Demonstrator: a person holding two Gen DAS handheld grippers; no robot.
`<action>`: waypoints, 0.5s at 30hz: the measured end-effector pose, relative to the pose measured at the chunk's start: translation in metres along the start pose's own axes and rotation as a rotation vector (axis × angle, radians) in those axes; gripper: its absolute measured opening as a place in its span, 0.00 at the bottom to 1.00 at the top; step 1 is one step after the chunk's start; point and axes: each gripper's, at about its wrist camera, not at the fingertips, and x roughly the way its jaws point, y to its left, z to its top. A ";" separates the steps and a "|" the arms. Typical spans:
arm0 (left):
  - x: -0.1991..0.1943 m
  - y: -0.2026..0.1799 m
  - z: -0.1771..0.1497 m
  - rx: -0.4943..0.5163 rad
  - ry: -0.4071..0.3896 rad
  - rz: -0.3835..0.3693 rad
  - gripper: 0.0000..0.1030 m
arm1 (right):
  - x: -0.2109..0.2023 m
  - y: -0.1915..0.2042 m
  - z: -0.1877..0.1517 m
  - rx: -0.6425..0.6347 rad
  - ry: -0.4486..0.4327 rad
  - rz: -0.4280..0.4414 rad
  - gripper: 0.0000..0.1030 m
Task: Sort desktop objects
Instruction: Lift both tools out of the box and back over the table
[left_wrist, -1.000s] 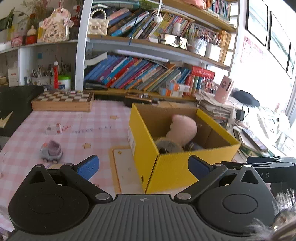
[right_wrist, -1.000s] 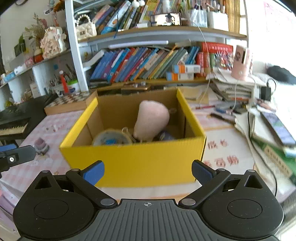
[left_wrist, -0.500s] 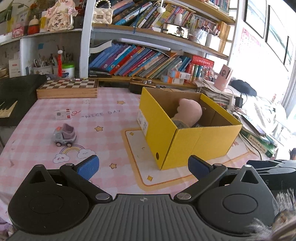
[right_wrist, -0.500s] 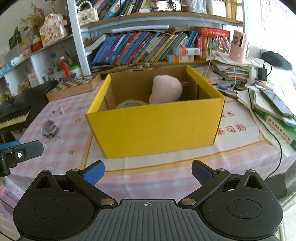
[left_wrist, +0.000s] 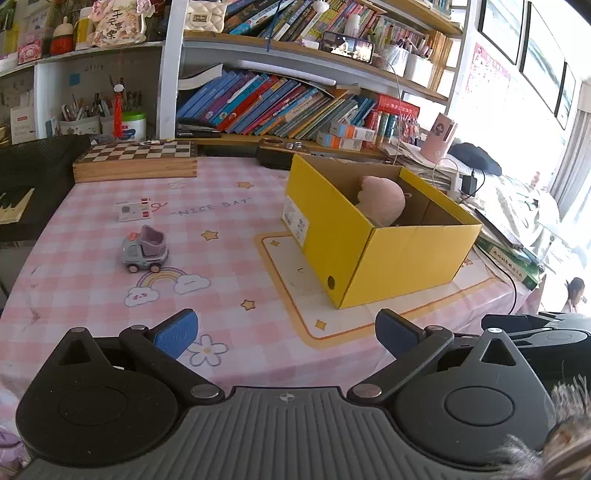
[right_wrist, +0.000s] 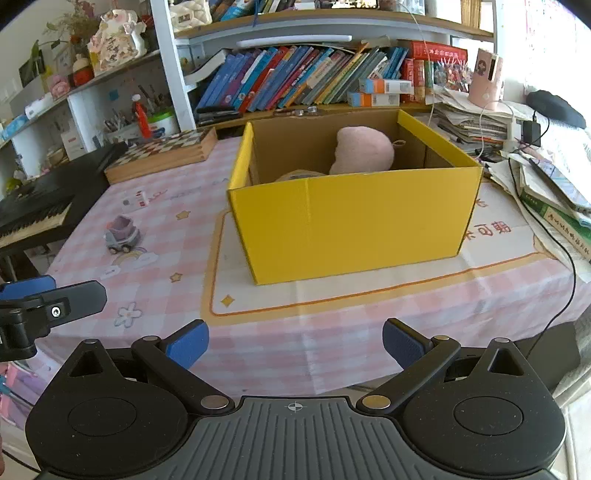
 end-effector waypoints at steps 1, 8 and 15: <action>-0.001 0.003 0.000 0.001 0.001 -0.001 1.00 | 0.000 0.004 -0.001 0.000 0.000 0.000 0.99; -0.007 0.026 -0.003 0.001 0.006 -0.004 1.00 | 0.001 0.015 -0.004 0.000 0.002 0.001 0.99; -0.010 0.040 -0.004 0.000 0.006 0.001 1.00 | 0.003 0.042 -0.010 -0.007 0.005 0.007 0.99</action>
